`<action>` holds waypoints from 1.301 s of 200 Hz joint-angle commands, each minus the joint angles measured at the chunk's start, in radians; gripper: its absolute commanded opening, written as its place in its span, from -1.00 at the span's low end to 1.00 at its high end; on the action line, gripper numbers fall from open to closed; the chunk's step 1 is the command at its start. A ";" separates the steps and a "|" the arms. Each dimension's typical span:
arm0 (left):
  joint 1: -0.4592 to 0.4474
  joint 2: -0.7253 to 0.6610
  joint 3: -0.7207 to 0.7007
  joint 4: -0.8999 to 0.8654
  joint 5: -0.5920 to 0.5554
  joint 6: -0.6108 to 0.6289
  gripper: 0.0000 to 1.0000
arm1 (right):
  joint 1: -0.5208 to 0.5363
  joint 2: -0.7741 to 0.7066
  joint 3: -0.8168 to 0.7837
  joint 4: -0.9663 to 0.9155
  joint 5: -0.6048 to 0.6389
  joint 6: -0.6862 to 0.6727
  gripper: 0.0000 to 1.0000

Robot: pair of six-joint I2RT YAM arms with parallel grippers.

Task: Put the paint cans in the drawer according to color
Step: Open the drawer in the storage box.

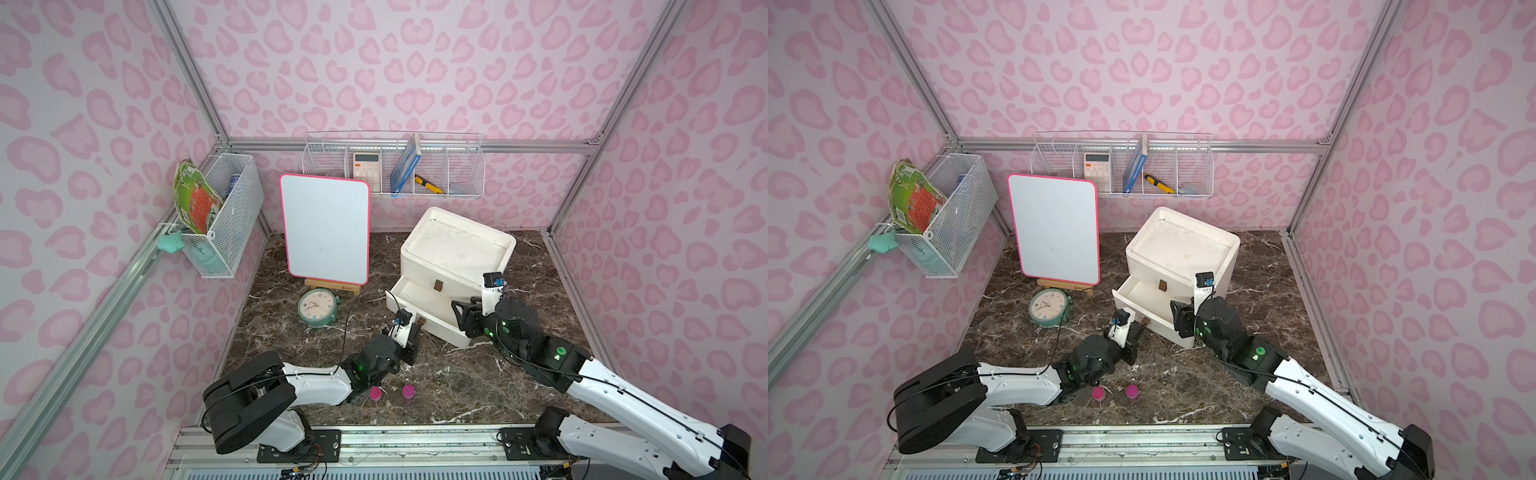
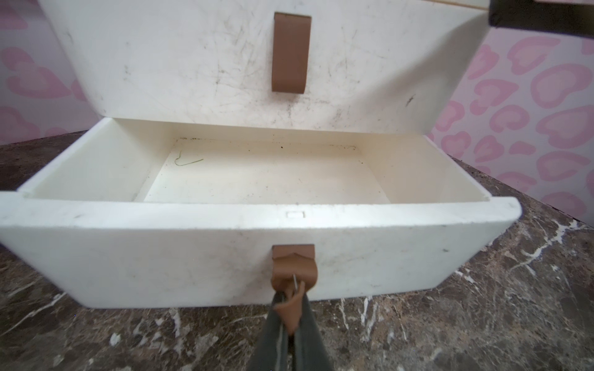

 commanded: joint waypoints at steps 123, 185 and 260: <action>-0.004 -0.167 -0.045 -0.218 0.003 -0.030 -1.00 | -0.004 0.010 -0.004 0.022 -0.016 -0.007 0.21; -0.003 -0.218 -0.064 -0.263 0.006 -0.037 -1.00 | -0.011 0.024 0.006 0.018 -0.034 -0.010 0.22; -0.004 -0.265 -0.044 -0.295 -0.034 -0.031 0.98 | -0.009 0.030 0.052 -0.018 -0.057 -0.043 0.26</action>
